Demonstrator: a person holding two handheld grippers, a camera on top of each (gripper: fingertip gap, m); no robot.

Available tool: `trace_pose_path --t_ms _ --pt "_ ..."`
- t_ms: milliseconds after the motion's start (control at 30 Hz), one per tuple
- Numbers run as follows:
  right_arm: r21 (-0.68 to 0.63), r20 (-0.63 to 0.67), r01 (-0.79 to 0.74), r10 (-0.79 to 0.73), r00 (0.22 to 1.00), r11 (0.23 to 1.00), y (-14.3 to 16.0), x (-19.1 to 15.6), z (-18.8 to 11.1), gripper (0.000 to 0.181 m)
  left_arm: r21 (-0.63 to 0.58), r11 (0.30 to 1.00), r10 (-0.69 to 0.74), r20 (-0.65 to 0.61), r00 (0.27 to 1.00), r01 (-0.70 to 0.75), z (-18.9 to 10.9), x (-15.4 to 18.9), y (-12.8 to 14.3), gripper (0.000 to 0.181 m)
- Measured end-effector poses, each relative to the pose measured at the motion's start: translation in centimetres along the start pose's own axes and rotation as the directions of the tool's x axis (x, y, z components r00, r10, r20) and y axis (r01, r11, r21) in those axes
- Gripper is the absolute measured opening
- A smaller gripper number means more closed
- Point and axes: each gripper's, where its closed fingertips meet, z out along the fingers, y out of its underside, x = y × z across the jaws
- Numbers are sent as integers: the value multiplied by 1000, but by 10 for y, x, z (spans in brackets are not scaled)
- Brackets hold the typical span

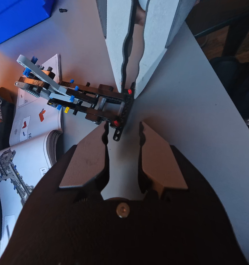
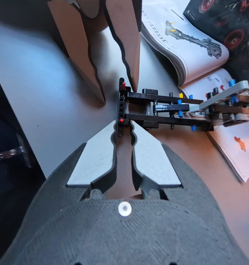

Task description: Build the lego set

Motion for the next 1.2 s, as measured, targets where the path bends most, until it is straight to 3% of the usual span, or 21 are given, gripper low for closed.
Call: trace_pose_path --t_ms 33,200,333,533,700,767,933,1000,1100,1200 --pt "3 25 -22 22 999 1000 0 0 -1 12 -4 1000 10 15 1000 -10 0 -2 0 41" --pt "37 193 -167 157 968 985 -13 8 -22 12 12 996 84 111 990 -86 -6 -9 -10 51" --pt "7 388 -309 283 877 951 -29 14 -48 12 60 977 183 261 948 -205 -15 -19 -34 58" --pt "-101 608 -440 406 682 892 -47 17 -74 12 129 955 201 378 904 -266 -31 -27 -64 37" --pt "-170 711 -474 440 549 864 -56 10 -84 13 161 960 161 349 923 -228 -34 -28 -65 34" --pt "-192 729 -451 435 529 871 -55 3 -85 13 179 958 153 337 929 -222 -35 -27 -68 26" --pt "-129 706 -390 361 610 912 -55 0 -83 12 180 957 162 320 934 -228 -34 -23 -68 24" --pt "-81 653 -335 304 694 939 -53 3 -82 26 188 959 148 312 938 -214 -34 -23 -69 24" --pt "65 482 -178 126 867 982 -54 10 -84 35 188 960 140 308 941 -205 -34 -23 -69 24" --pt "163 157 38 -64 985 986 -56 20 -92 40 192 962 130 305 943 -195 -35 -23 -69 24"
